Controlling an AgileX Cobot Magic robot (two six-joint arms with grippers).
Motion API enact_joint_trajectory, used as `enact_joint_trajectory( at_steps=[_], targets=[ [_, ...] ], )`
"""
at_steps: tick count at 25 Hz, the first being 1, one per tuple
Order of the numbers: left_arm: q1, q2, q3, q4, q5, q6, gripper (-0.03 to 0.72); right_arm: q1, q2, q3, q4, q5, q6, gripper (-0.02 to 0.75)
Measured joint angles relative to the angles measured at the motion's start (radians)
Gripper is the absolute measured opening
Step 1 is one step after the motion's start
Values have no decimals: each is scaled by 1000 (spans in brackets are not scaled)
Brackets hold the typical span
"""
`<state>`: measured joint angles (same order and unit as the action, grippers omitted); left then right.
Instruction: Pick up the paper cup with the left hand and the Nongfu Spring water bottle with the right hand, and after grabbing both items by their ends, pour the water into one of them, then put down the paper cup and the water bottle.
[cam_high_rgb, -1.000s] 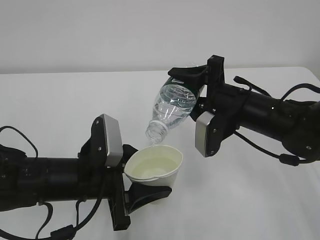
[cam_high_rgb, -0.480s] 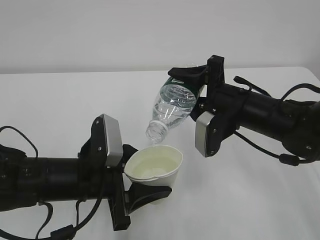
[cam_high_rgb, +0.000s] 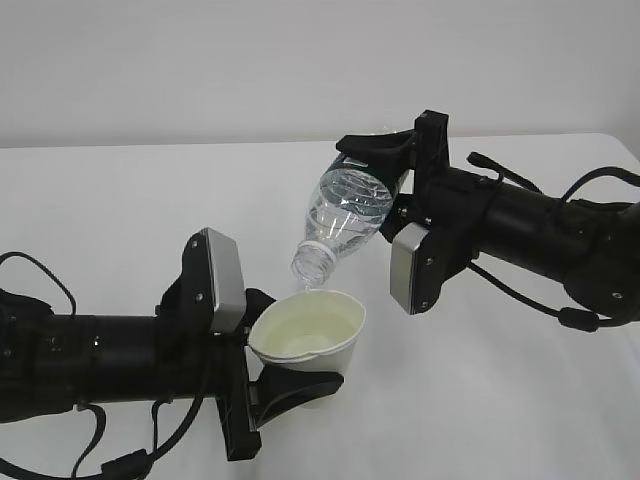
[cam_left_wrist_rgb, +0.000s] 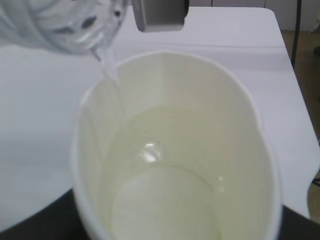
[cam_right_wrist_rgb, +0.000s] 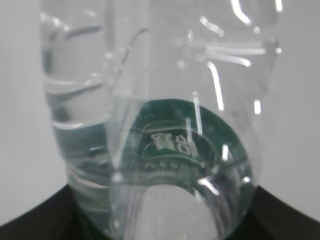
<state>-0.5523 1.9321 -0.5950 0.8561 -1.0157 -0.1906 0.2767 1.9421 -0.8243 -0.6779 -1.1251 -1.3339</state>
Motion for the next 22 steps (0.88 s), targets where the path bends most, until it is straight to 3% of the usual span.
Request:
enact_joint_trajectory(
  at_steps=[22],
  targets=[
    [0, 0, 0, -7, 2, 0, 421, 0, 0, 0, 0, 0, 127, 456]
  ],
)
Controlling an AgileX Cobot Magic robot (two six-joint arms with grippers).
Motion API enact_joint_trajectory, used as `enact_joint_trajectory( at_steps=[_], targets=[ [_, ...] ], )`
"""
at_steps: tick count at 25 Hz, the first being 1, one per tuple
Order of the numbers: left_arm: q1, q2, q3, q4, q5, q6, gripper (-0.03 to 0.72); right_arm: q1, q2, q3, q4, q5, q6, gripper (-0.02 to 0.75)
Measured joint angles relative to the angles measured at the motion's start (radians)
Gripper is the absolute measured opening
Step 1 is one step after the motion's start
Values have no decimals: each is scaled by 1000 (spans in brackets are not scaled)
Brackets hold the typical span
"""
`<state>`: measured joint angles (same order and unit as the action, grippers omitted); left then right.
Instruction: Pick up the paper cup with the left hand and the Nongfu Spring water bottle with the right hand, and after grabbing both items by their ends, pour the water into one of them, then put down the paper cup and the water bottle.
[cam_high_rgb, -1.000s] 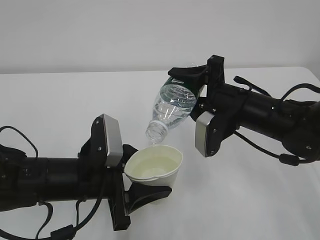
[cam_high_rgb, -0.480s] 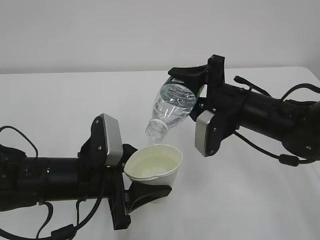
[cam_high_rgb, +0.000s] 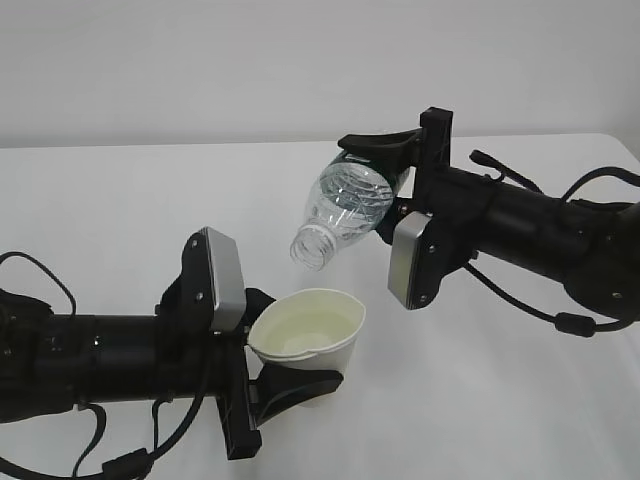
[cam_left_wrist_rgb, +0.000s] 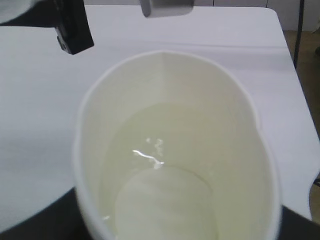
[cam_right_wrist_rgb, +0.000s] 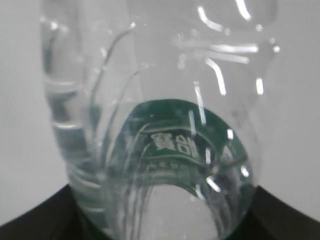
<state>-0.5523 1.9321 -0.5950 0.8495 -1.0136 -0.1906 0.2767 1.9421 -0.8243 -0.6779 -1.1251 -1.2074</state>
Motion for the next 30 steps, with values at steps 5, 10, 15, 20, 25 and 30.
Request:
enact_joint_trajectory(
  at_steps=[5, 10, 15, 20, 25, 30],
  targets=[
    [0, 0, 0, -2, 0, 0, 421, 0, 0, 0, 0, 0, 58, 456],
    [0, 0, 0, -2, 0, 0, 419, 0, 0, 0, 0, 0, 108, 456],
    [0, 0, 0, -2, 0, 0, 418, 0, 0, 0, 0, 0, 179, 456],
    [0, 0, 0, -4, 0, 0, 417, 0, 0, 0, 4, 0, 232, 456],
    [0, 0, 0, -4, 0, 0, 417, 0, 0, 0, 30, 0, 292, 456],
    [0, 0, 0, -4, 0, 0, 417, 0, 0, 0, 36, 0, 341, 456]
  ],
)
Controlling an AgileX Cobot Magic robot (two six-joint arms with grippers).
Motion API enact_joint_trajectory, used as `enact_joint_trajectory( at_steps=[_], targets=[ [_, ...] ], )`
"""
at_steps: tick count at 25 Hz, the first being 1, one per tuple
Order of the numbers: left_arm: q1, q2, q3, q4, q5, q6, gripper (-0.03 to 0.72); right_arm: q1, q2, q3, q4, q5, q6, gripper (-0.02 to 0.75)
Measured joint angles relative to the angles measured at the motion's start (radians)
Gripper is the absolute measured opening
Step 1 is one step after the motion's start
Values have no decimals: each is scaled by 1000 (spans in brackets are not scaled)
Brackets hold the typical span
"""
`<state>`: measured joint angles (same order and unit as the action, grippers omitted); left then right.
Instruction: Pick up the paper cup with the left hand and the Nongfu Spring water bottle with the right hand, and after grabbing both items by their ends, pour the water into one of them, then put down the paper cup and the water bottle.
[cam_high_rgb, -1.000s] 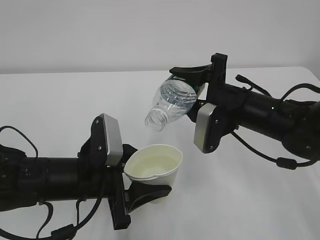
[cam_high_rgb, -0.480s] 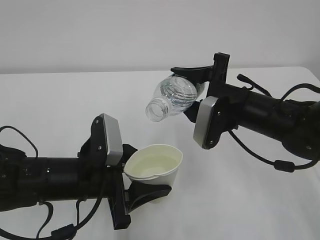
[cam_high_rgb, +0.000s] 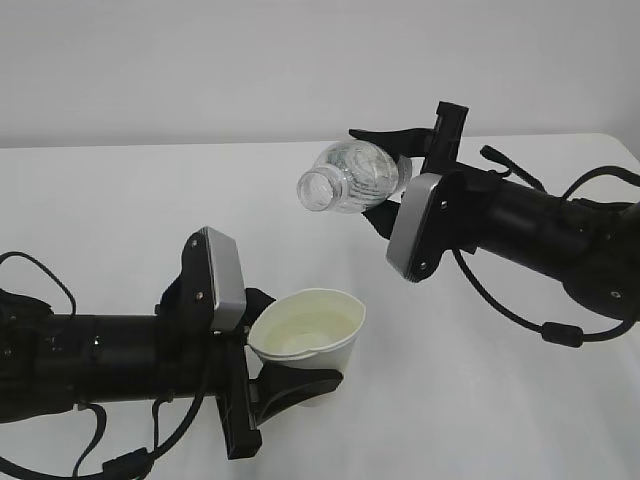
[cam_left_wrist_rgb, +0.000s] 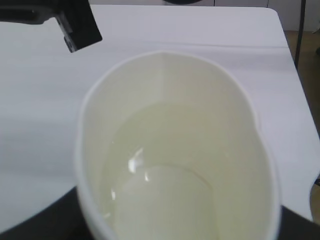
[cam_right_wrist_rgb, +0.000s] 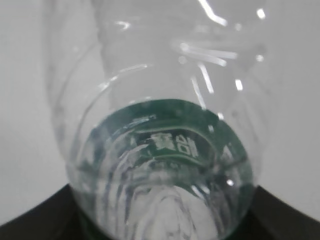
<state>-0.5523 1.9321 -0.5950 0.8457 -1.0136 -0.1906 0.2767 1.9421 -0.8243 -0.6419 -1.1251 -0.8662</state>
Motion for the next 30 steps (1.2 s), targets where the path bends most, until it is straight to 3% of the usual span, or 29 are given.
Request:
enact_joint_trajectory(
  at_steps=[30],
  targets=[
    [0, 0, 0, 0, 2, 0, 414, 0, 0, 0, 59, 0, 418, 456]
  ],
)
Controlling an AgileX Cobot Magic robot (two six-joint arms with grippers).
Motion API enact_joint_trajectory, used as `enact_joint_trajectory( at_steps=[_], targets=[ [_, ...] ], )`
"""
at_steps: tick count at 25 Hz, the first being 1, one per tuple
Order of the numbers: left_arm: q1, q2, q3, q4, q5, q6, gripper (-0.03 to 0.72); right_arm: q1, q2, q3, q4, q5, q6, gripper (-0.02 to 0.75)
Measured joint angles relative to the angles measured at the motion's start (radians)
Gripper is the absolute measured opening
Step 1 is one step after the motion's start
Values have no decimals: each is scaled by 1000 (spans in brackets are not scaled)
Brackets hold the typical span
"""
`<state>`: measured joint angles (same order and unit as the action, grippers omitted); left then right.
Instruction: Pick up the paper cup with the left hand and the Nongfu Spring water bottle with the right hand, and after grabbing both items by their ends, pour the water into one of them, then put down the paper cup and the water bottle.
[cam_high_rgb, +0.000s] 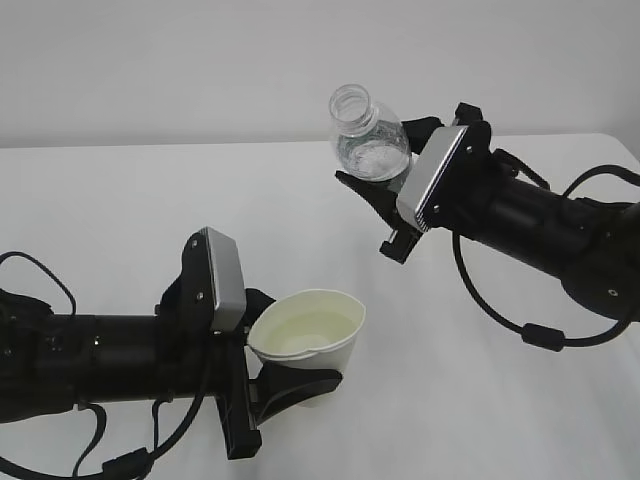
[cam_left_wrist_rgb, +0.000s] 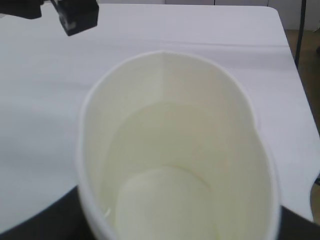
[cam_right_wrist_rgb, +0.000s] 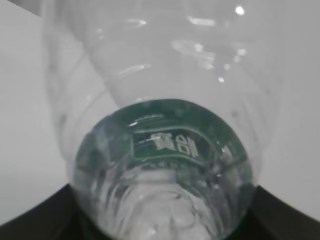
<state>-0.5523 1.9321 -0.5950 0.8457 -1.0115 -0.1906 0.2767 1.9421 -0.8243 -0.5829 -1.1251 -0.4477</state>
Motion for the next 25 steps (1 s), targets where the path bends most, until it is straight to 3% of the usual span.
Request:
enact_joint_trajectory(
  at_steps=[16, 25],
  targets=[
    [0, 0, 0, 0, 0, 0, 411, 0, 0, 0, 97, 0, 203, 456],
    [0, 0, 0, 0, 0, 0, 411, 0, 0, 0, 265, 0, 214, 456]
  ],
)
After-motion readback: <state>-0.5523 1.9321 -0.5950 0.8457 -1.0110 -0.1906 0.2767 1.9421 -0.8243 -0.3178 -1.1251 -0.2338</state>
